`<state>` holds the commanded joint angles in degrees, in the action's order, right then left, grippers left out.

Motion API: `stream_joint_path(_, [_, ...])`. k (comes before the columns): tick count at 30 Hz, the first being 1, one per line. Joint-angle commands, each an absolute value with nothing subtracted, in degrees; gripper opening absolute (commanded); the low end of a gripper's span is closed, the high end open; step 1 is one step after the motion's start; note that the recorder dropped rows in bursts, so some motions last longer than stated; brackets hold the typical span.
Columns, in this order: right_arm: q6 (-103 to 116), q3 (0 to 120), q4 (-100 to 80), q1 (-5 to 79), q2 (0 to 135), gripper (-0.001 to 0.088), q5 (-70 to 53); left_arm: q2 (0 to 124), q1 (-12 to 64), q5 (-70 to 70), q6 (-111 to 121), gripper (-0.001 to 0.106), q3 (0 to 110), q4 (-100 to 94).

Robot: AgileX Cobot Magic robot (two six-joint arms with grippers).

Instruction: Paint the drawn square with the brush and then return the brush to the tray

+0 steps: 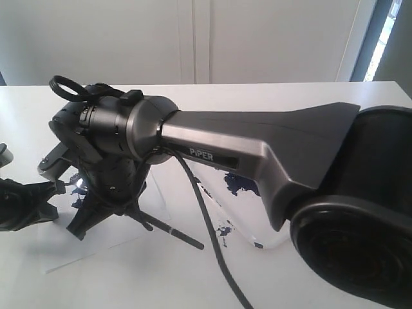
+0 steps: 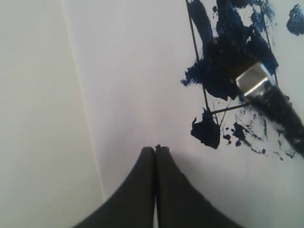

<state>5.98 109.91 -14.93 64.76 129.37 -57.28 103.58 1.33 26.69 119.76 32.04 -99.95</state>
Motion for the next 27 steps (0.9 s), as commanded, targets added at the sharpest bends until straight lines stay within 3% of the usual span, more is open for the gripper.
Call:
stream_joint_path(15, [4.48,109.91,-10.79,61.11,131.89,0.0,-55.99,103.58,1.33,27.23,119.66,0.0,32.04,-99.95])
stream_joint_path(27, [2.47,109.91,-9.34,61.11,133.25,0.0,-62.23,103.58,1.33,27.0,119.3,0.0,32.04,-99.95])
